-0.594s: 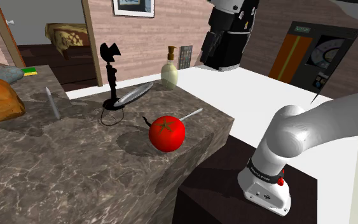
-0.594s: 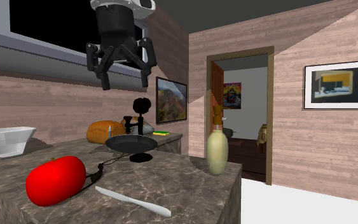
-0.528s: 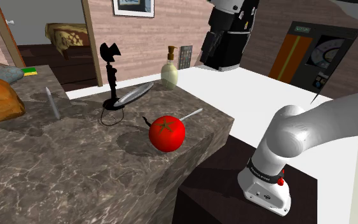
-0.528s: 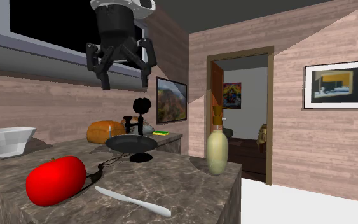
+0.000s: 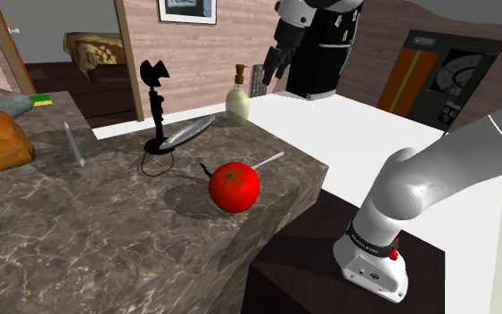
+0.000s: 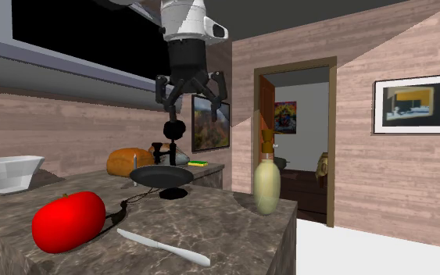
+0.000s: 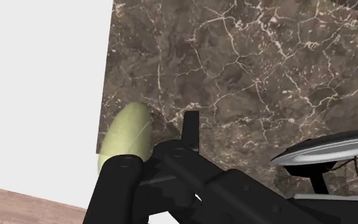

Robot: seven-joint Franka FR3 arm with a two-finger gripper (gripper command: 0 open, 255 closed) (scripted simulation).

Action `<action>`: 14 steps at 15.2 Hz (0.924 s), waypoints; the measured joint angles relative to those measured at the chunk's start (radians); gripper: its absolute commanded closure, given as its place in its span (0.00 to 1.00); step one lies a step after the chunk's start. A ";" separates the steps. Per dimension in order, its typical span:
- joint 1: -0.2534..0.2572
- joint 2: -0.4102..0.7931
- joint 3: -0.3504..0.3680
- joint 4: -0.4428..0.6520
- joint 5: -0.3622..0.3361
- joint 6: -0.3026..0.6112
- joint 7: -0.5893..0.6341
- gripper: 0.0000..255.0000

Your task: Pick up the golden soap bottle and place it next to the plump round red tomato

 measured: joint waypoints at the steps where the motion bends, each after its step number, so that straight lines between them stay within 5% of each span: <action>1: -0.004 0.029 -0.008 0.014 0.003 0.019 -0.001 0.00; 14: -0.049 0.457 -0.126 0.300 0.098 0.201 -0.069 0.00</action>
